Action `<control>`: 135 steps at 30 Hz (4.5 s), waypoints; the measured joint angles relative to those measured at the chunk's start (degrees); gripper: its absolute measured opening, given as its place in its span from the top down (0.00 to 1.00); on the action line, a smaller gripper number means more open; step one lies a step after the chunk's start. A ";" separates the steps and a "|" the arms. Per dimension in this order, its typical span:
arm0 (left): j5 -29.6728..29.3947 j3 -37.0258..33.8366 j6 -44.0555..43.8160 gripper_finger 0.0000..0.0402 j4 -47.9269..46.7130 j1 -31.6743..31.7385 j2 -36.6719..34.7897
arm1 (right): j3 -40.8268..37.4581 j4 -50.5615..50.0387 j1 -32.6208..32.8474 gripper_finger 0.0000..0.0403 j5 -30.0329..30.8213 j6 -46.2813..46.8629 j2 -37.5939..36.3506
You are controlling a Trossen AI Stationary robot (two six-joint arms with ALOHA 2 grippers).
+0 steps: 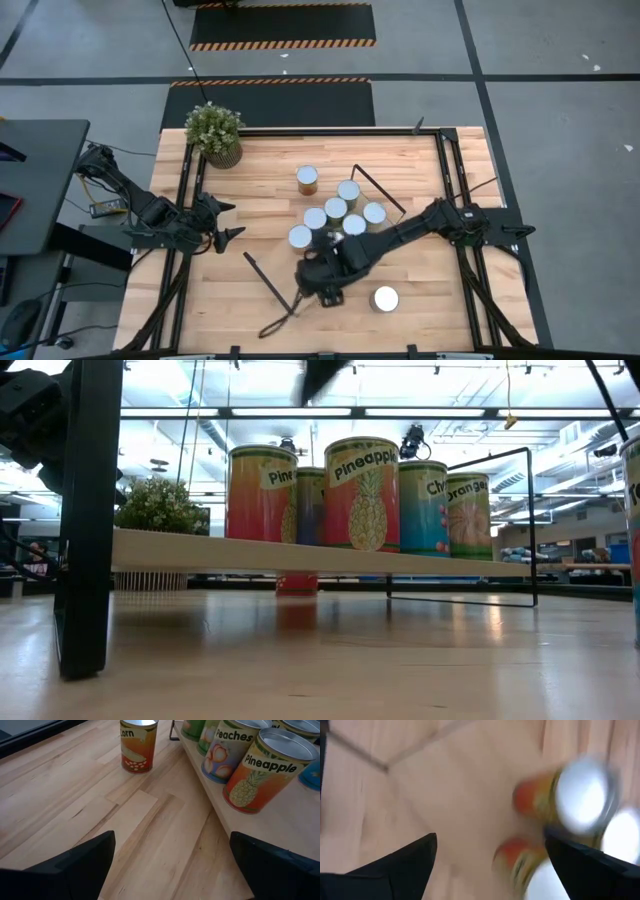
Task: Pick and place cans onto a shelf
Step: Put the canned tomatoes on the shelf
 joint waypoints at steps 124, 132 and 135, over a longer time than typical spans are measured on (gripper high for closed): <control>1.05 0.02 -0.04 0.00 0.02 -0.01 -0.01 | -22.71 17.48 0.48 0.17 -3.01 30.20 -11.08; 1.05 0.02 -0.02 0.00 0.04 -0.01 0.00 | -22.75 18.51 0.25 0.16 -1.19 26.76 -11.09; 1.05 0.02 -0.02 0.00 0.04 0.01 0.00 | -23.69 20.56 0.25 0.13 -1.21 26.05 -11.10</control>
